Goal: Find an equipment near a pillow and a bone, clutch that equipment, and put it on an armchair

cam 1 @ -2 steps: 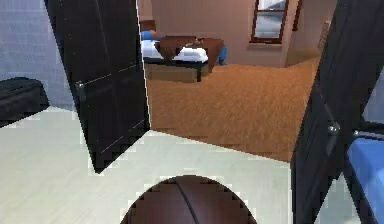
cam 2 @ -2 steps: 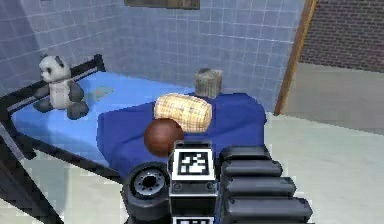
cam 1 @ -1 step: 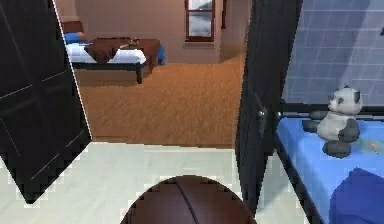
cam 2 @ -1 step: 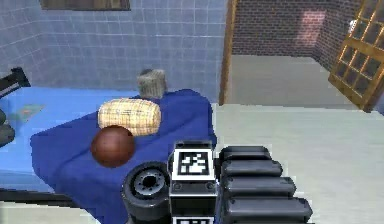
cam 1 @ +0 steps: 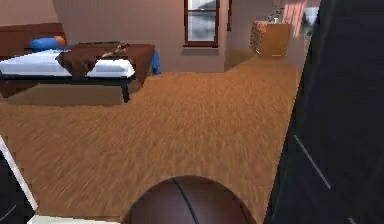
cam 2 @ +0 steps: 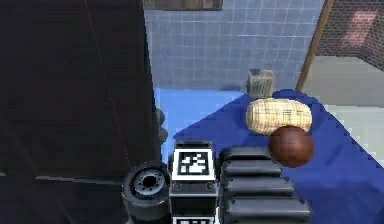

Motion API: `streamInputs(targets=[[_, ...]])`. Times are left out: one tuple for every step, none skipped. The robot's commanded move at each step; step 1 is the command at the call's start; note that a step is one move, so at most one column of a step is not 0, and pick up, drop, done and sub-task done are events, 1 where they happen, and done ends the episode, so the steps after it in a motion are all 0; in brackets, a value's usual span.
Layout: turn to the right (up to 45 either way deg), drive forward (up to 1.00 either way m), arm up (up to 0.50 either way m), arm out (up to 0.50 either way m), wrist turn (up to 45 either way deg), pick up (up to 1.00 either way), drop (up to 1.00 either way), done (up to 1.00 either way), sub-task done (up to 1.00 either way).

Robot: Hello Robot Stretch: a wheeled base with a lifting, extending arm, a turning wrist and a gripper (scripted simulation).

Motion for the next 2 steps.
streamInputs(targets=[[0.0, 1.00, 0.00, 0.00, 0.0, 0.00, 0.00, 0.00, 0.00], [9.0, 0.00, 0.00, 0.00, 0.0, 0.00, 0.00, 0.00, 0.00]])
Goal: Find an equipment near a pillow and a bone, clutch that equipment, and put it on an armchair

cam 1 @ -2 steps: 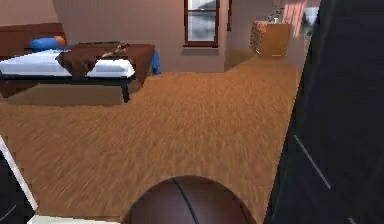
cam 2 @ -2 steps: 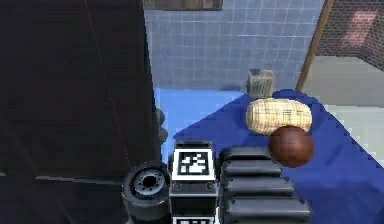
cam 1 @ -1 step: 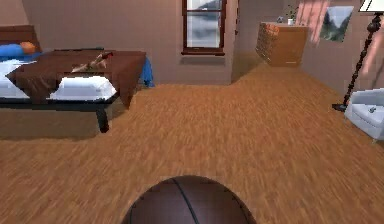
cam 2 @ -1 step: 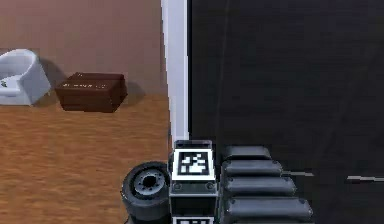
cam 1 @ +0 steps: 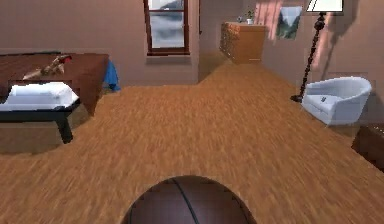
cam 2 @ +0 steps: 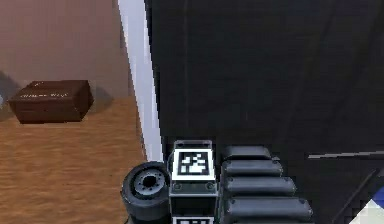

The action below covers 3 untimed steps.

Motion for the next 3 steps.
streamInputs(targets=[[0.0, 0.25, 0.00, 0.00, 0.0, 0.00, 0.00, 0.00, 0.00], [27.0, 0.00, 0.00, 0.00, 0.0, 0.00, 0.00, 0.00, 0.00], [0.0, 1.00, 0.00, 0.00, 0.0, 0.00, 0.00, 0.00, 0.00]])
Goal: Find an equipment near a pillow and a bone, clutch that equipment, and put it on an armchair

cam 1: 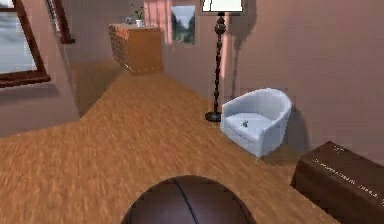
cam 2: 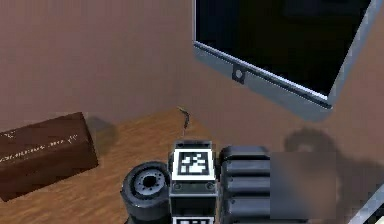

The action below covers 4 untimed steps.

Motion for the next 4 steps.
streamInputs(targets=[[3.0, 0.00, 0.00, 0.00, 0.0, 0.00, 0.00, 0.00, 0.00], [0.0, 1.00, 0.00, 0.00, 0.0, 0.00, 0.00, 0.00, 0.00], [0.0, 0.60, 0.00, 0.00, 0.0, 0.00, 0.00, 0.00, 0.00], [-45.0, 0.00, 0.00, 0.00, 0.0, 0.00, 0.00, 0.00, 0.00]])
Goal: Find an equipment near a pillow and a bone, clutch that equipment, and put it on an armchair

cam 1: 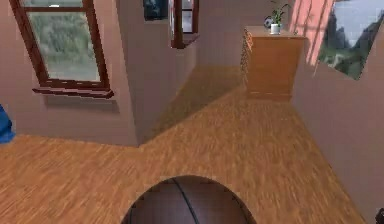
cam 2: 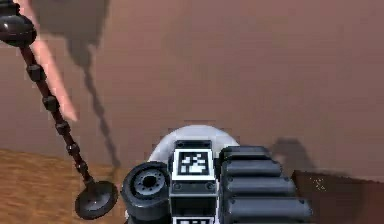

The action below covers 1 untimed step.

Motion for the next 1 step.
streamInputs(targets=[[-45.0, 0.00, 0.00, 0.00, 0.0, 0.00, 0.00, 0.00, 0.00]])
